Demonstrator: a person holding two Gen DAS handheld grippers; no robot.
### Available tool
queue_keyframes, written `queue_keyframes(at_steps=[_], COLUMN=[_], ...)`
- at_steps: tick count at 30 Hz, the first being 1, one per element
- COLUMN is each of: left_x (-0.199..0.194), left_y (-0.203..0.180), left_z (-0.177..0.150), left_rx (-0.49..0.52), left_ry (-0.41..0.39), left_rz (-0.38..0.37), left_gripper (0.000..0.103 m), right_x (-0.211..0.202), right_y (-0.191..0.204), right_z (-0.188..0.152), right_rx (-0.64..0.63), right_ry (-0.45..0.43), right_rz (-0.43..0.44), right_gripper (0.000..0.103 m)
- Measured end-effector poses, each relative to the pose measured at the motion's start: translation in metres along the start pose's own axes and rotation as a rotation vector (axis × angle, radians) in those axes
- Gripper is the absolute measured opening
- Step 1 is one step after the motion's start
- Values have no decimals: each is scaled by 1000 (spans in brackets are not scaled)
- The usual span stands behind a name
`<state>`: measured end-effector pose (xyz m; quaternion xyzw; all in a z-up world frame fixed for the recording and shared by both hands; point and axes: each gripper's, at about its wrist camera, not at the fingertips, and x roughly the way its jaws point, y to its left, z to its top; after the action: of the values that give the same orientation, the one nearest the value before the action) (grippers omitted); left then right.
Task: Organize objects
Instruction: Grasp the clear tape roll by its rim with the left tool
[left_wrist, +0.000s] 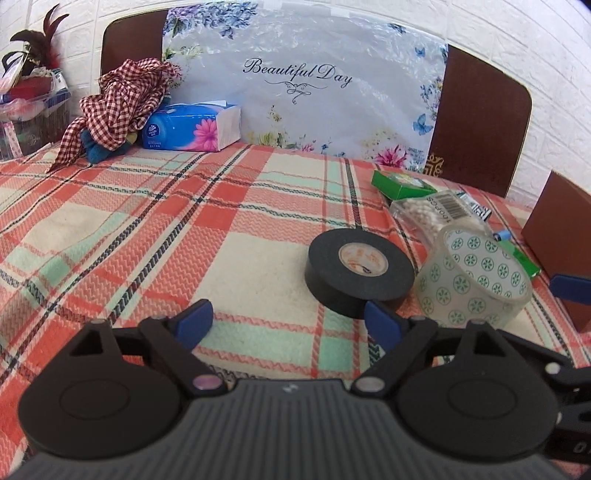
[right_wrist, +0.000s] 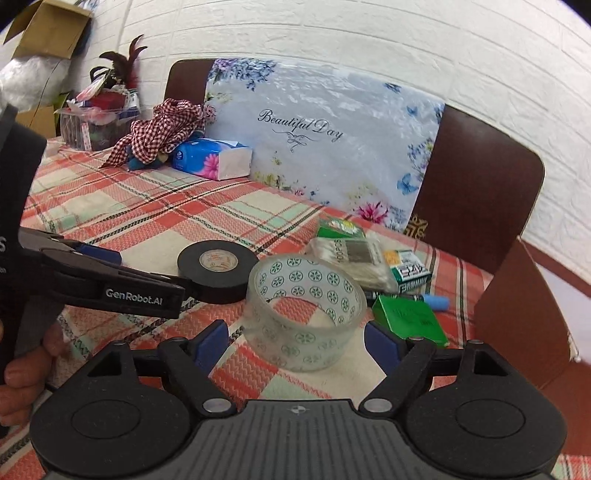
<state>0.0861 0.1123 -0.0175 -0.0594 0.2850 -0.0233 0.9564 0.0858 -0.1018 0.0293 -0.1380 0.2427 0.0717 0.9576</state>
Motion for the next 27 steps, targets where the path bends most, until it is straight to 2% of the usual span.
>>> queue_keyframes(at_steps=[3,4,5,7,10,14,16,19,21,22,24,27], left_x=[0,-1,-1,-1,-2,-2,-2,-1,0,0,-3,-20], left_y=[2,2,2,3,4,4,4,2,-2,-4,-7,-9], left_z=[-1,-1,0,0,-1,-1,-1,-1,0,1,5,16], left_rx=[-9,-9,-11,-22,-32,-30,-28,-15,4,17,25,-74], left_ry=[-4,-5,-5,-9,-12,-12,-12,-7,4,15,47,95], left_rz=[-8,-8,-10,-18,-25,-23,-21,-14,-3,2,-1,-121], left_gripper=[90,90,90,90,90,90,90,90,90,90,89,88], right_x=[1,2,4,15,15,-13,-36,-67,-75,-79,-88,-90], right_y=[6,9,13,24,31,11,0,-14,-19,-24,-35,-48], right_z=[6,8,11,13,12,20,20,13,5,1,-8,-22], right_rx=[-64,-104,-156,-275,-355,-262,-242,-241,-222,-187,-98,-4], right_ry=[-40,-49,-49,2,3,-7,-21,-12,25,31,23,-1], right_rz=[-26,-17,-9,39,40,49,28,6,17,34,73,36], right_gripper=[76,64,39,17,14,11,0,0,6,22,39,51])
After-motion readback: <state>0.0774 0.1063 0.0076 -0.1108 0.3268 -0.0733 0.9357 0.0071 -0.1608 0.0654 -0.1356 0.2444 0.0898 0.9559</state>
